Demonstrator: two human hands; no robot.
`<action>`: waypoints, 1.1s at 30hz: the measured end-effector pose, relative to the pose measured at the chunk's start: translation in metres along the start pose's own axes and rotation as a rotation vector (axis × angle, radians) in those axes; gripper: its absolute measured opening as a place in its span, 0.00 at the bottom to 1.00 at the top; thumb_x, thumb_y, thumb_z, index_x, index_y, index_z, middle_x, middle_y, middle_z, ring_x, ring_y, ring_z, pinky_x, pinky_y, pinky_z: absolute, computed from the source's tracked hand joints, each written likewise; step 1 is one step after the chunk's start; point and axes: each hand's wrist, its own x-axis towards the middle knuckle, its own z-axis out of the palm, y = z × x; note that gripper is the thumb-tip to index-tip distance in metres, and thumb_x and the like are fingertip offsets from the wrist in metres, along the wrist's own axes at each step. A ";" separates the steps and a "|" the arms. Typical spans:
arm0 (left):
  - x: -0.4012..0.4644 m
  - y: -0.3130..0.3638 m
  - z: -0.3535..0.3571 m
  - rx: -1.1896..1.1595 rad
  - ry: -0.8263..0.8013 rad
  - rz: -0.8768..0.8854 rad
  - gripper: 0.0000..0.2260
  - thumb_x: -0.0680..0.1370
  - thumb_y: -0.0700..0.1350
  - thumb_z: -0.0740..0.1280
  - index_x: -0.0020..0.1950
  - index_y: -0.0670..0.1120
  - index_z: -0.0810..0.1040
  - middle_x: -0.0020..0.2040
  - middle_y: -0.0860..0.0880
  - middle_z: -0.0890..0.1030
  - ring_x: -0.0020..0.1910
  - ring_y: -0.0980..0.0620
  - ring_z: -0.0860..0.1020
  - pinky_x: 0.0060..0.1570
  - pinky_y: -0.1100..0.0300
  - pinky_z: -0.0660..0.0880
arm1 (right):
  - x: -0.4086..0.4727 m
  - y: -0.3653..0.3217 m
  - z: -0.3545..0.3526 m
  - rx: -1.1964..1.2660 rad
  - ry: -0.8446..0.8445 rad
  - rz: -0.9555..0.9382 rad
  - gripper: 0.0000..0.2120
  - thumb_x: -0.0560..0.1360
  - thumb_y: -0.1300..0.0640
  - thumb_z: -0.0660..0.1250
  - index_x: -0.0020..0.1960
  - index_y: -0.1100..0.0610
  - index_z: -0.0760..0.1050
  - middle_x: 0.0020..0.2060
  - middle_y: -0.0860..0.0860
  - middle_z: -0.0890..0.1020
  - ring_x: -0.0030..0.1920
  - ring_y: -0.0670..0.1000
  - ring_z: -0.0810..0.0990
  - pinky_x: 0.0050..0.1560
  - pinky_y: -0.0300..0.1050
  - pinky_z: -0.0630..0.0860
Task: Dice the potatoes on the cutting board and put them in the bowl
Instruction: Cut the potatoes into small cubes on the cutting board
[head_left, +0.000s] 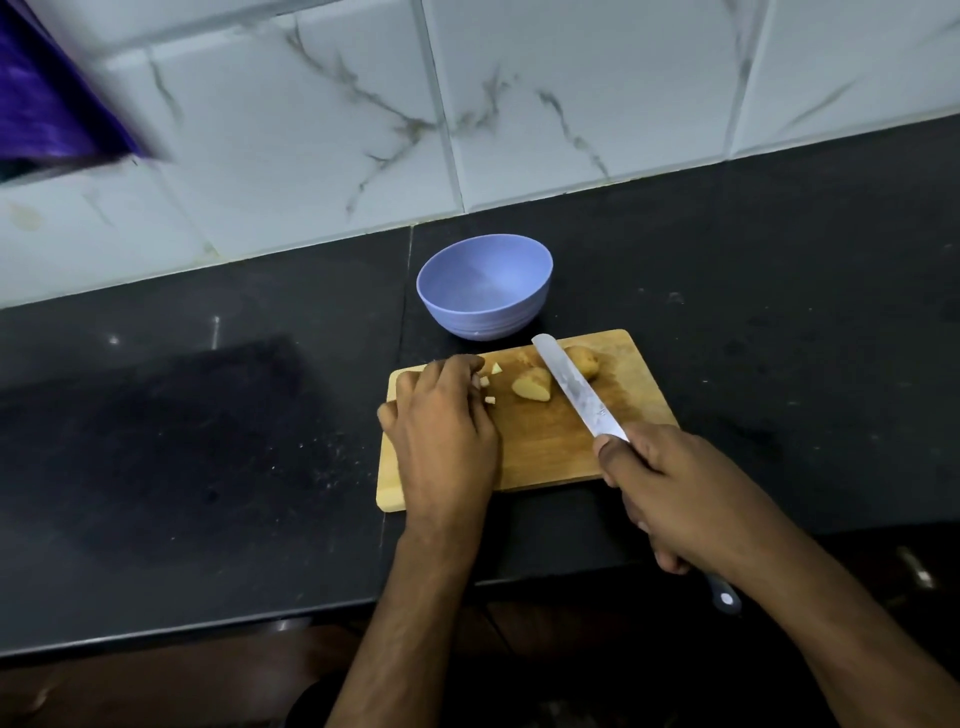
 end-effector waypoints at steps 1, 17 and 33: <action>-0.001 0.002 0.000 0.001 -0.001 0.022 0.10 0.82 0.44 0.62 0.60 0.53 0.79 0.56 0.55 0.81 0.58 0.51 0.72 0.56 0.53 0.61 | 0.000 0.000 0.000 0.005 -0.002 0.000 0.17 0.82 0.45 0.55 0.40 0.52 0.72 0.26 0.57 0.78 0.20 0.51 0.76 0.23 0.42 0.72; -0.018 0.005 0.000 -0.120 -0.160 0.115 0.18 0.77 0.54 0.71 0.65 0.56 0.73 0.52 0.60 0.77 0.55 0.60 0.74 0.59 0.57 0.59 | -0.002 0.000 -0.002 0.035 0.002 -0.002 0.16 0.82 0.45 0.56 0.39 0.50 0.72 0.24 0.53 0.76 0.20 0.50 0.76 0.23 0.41 0.71; -0.017 0.002 -0.001 -0.299 -0.276 0.188 0.11 0.75 0.49 0.73 0.57 0.53 0.79 0.53 0.60 0.76 0.52 0.59 0.77 0.55 0.46 0.77 | -0.026 0.003 0.007 -0.433 0.135 -0.121 0.13 0.82 0.43 0.50 0.45 0.45 0.69 0.29 0.48 0.77 0.26 0.45 0.78 0.31 0.41 0.77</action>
